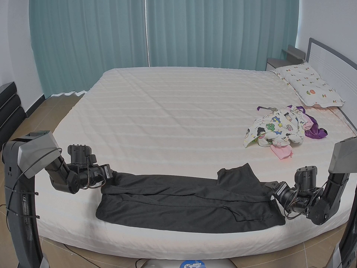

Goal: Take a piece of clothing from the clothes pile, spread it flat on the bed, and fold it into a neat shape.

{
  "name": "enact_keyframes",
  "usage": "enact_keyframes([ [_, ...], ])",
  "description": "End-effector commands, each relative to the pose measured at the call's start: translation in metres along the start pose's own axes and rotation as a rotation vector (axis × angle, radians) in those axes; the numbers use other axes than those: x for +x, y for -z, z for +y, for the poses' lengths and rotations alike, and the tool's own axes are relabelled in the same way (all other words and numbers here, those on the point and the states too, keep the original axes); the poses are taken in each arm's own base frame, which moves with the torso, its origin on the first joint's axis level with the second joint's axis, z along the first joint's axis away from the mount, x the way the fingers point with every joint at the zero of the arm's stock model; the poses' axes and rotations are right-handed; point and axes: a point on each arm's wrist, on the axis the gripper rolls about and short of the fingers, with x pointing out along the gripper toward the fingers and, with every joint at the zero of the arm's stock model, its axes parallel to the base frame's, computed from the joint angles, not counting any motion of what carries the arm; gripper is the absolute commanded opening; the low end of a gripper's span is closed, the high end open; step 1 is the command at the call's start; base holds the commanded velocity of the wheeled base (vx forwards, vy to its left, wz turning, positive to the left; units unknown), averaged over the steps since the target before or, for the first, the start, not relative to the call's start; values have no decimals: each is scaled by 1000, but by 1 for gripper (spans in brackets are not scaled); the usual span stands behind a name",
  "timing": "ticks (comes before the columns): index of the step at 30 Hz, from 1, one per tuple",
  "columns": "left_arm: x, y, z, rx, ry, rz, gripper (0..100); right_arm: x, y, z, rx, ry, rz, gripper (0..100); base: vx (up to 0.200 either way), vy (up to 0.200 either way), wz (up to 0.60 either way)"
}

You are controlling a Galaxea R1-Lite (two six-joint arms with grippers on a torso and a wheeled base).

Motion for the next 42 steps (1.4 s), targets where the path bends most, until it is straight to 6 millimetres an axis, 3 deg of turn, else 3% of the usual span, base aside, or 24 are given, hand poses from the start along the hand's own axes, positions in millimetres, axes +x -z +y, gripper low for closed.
enact_keyframes([
  [1,-1,-3,3,-5,-14,-24,0,0,0,0,0,1,1,100,0,0,0],
  [11,3,-10,5,-32,-39,-162,0,1,1,-1,0,2,2,100,0,0,0],
  [22,14,-3,13,-40,-49,-148,0,1,1,0,-1,1,3,100,0,0,0],
  [23,15,-2,14,-40,-50,-147,100,1,1,-1,-2,3,3,100,0,0,0],
  [29,10,-6,15,-63,-54,-157,100,1,1,-1,-2,2,2,100,0,0,0],
  [36,-32,-18,-1,-104,-26,-176,100,1,1,-1,-1,4,5,100,0,0,0],
  [42,-46,-11,-22,-119,11,-149,100,0,1,-1,-3,4,5,100,0,0,0],
])
